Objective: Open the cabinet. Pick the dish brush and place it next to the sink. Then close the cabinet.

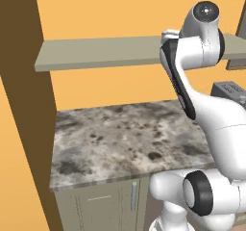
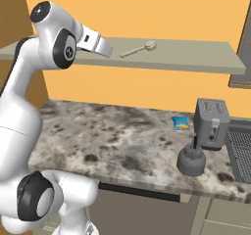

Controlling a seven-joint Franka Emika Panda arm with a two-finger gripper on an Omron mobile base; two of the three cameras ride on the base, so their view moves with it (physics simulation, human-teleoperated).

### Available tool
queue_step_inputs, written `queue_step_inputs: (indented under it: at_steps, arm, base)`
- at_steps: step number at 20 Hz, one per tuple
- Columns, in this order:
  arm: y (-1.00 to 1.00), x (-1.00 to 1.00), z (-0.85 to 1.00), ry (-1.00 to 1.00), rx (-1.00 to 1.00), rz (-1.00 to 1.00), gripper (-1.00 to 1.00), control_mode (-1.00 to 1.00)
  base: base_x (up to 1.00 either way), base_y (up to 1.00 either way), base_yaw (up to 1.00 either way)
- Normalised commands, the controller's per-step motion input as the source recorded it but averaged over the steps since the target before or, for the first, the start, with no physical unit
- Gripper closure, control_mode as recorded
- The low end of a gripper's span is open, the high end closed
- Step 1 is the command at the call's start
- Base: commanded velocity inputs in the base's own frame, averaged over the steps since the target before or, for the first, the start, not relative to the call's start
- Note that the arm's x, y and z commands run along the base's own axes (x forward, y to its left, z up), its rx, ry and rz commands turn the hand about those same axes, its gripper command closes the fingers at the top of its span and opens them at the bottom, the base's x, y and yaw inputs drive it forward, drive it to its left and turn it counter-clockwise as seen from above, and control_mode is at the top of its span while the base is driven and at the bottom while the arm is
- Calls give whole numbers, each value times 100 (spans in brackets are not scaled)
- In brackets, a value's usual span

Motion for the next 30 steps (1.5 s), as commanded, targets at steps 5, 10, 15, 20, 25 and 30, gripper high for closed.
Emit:
queue_step_inputs:
  at_steps: [5, 10, 15, 20, 25, 30]
  arm:
    - [-44, 15, 0, 4, 0, 0, -100, -100]
    - [-56, 25, 0, 2, 1, 0, -100, -100]
    - [-19, 39, -4, 0, 0, 0, -100, -100]
    - [-1, 41, -10, 0, 0, 0, -100, -100]
    - [0, 23, -13, 0, 0, 0, -100, -100]
    - [0, 14, -27, 0, 0, 0, -100, -100]
  base:
    - [0, 0, 0]
    - [0, 0, 0]
    - [0, 0, 0]
    - [0, 0, 0]
    - [0, 0, 0]
    - [0, 0, 0]
